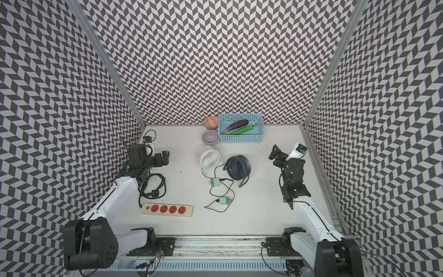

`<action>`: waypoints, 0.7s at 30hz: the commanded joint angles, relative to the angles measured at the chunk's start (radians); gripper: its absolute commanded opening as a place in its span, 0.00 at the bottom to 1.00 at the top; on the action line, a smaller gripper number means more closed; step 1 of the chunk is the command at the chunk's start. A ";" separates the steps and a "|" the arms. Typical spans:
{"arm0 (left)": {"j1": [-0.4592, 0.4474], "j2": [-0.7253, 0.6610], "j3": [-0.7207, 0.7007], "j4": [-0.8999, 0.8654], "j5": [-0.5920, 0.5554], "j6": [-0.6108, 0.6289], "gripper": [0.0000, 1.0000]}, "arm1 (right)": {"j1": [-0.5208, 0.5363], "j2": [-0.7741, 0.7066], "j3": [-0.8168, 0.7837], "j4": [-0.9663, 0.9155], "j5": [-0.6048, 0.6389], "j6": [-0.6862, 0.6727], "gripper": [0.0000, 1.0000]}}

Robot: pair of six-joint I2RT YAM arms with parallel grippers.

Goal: Plug the desk fan into the power strip
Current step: Adjust the socket at the center of the board.

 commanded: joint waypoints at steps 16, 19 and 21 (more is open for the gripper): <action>0.073 0.096 -0.090 -0.023 0.202 -0.055 1.00 | 0.012 -0.038 0.019 -0.072 -0.256 -0.002 1.00; 0.073 0.130 -0.077 -0.041 0.229 -0.072 1.00 | 0.015 -0.056 0.011 -0.069 -0.233 -0.022 1.00; 0.074 0.132 -0.078 -0.044 0.226 -0.080 1.00 | 0.018 -0.059 0.020 -0.083 -0.237 -0.033 1.00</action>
